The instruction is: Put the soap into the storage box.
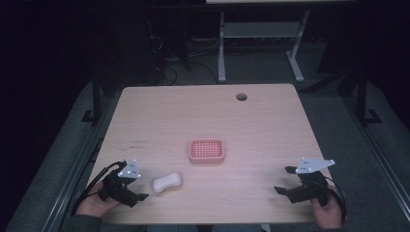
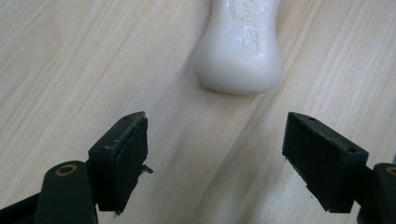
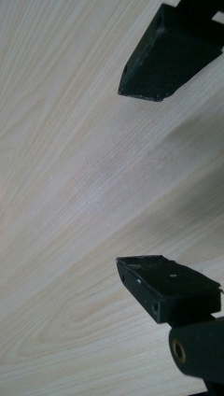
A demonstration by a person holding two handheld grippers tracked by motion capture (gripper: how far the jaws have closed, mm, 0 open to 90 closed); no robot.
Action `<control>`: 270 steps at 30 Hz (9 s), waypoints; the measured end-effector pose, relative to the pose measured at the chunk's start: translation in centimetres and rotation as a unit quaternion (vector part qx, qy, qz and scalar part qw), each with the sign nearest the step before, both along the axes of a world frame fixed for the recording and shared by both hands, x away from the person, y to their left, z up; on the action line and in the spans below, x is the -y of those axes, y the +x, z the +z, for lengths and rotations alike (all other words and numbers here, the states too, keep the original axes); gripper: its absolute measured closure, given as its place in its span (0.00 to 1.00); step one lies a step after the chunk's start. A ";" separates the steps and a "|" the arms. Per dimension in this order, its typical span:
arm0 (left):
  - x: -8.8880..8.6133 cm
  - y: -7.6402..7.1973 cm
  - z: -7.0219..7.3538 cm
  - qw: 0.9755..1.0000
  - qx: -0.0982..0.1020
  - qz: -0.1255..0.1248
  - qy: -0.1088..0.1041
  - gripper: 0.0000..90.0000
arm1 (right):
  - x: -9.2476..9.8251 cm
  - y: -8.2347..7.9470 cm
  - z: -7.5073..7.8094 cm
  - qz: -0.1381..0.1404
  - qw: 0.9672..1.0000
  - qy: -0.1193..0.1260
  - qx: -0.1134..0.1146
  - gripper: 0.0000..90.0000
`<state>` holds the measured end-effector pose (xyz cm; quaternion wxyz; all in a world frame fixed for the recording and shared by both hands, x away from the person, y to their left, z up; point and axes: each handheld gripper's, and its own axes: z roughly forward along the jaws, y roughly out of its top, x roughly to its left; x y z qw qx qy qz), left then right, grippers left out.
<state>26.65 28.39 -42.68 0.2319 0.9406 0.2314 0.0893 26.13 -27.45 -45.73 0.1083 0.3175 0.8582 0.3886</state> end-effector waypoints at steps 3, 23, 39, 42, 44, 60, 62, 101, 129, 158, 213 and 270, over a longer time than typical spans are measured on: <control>0.2 0.1 0.1 1.000 0.001 -0.002 0.001 0.25 | 0.0 0.0 0.0 -0.001 1.000 0.000 -0.001 0.16; 2.3 1.1 0.9 1.000 -0.003 -0.025 0.007 0.26 | -0.2 -0.1 0.1 0.000 1.000 0.001 -0.002 0.16; 4.3 2.1 0.7 0.999 -0.014 -0.042 0.015 0.26 | -0.2 -0.1 0.1 0.000 1.000 0.002 -0.003 0.16; 4.5 2.2 0.6 0.999 -0.016 -0.042 0.014 0.26 | -0.2 -0.1 0.1 0.000 1.000 0.002 -0.003 0.16; 4.6 2.3 0.7 0.999 -0.014 -0.046 0.018 0.26 | -0.2 -0.1 0.1 0.000 1.000 0.002 -0.003 0.16; 5.8 2.8 0.5 0.998 -0.023 -0.053 0.027 0.26 | -0.3 0.0 0.1 0.001 1.000 0.003 -0.003 0.16; 5.9 2.9 0.5 0.998 -0.022 -0.056 0.029 0.26 | -0.2 0.0 0.1 0.000 1.000 0.004 -0.003 0.16; 8.6 4.1 -1.1 0.993 -0.071 -0.062 0.072 0.47 | -0.3 0.0 0.1 0.005 1.000 0.003 -0.002 0.16; 8.9 4.0 -1.1 0.993 -0.071 -0.066 0.069 0.55 | -0.3 -0.1 0.2 0.003 1.000 0.004 0.001 0.16; 10.2 5.9 1.2 0.992 -0.072 -0.087 0.054 0.55 | 0.0 -0.2 0.4 -0.001 1.000 0.019 0.005 0.16; 13.4 10.0 3.4 0.987 -0.079 -0.121 0.070 0.55 | 0.2 -0.1 0.4 0.001 0.999 0.032 0.007 0.16; 17.9 14.2 4.3 0.985 -0.079 -0.138 0.069 0.55 | 0.6 -0.1 0.5 -0.006 0.999 0.042 0.007 0.16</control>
